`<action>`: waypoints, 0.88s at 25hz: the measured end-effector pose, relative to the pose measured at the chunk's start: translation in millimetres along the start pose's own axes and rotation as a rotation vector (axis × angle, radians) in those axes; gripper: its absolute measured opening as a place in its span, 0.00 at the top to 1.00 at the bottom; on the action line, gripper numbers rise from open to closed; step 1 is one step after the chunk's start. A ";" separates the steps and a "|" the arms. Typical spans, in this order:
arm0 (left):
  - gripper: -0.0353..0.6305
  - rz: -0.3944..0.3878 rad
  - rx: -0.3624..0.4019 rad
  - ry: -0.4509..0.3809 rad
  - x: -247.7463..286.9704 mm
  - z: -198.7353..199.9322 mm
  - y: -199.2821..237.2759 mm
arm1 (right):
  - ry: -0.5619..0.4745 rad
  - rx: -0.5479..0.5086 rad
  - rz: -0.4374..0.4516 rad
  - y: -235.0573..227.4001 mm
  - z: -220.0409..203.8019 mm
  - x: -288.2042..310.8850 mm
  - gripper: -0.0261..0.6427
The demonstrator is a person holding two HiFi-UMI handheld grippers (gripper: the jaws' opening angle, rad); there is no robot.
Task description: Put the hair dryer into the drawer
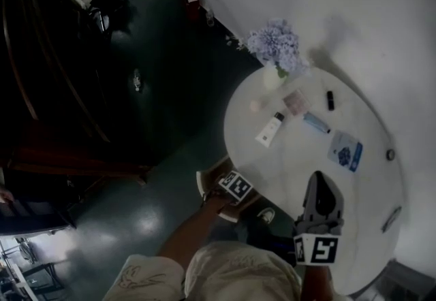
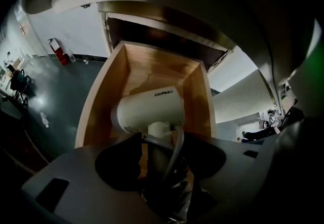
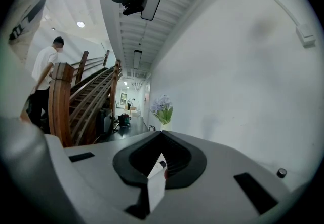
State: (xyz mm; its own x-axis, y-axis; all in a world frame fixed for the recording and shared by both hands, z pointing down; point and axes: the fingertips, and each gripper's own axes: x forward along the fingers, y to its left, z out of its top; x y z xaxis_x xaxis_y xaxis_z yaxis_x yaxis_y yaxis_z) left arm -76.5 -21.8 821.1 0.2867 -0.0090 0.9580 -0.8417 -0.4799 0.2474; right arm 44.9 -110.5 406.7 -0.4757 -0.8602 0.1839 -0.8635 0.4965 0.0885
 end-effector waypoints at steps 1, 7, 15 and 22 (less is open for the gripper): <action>0.57 -0.003 0.003 0.001 0.4 0.7 0.1 | 0.003 0.000 0.002 0.6 -1.3 1.1 0.95; 0.60 -0.006 0.017 -0.022 -0.1 5.2 0.4 | 0.006 0.005 0.008 4.5 -2.3 3.9 0.96; 0.60 -0.005 -0.030 -0.064 -8.6 8.1 3.4 | -0.005 -0.009 0.007 4.4 -0.3 1.0 0.96; 0.60 0.025 -0.054 -0.127 -30.8 6.2 13.1 | -0.013 0.008 0.012 9.0 3.1 -1.2 0.95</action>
State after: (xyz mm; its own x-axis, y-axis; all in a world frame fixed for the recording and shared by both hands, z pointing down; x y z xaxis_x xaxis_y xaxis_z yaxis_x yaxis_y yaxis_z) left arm -93.6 -33.2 793.9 0.3181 -0.1335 0.9386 -0.8717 -0.4304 0.2342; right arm 37.2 -105.4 404.3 -0.4883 -0.8556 0.1720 -0.8590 0.5060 0.0785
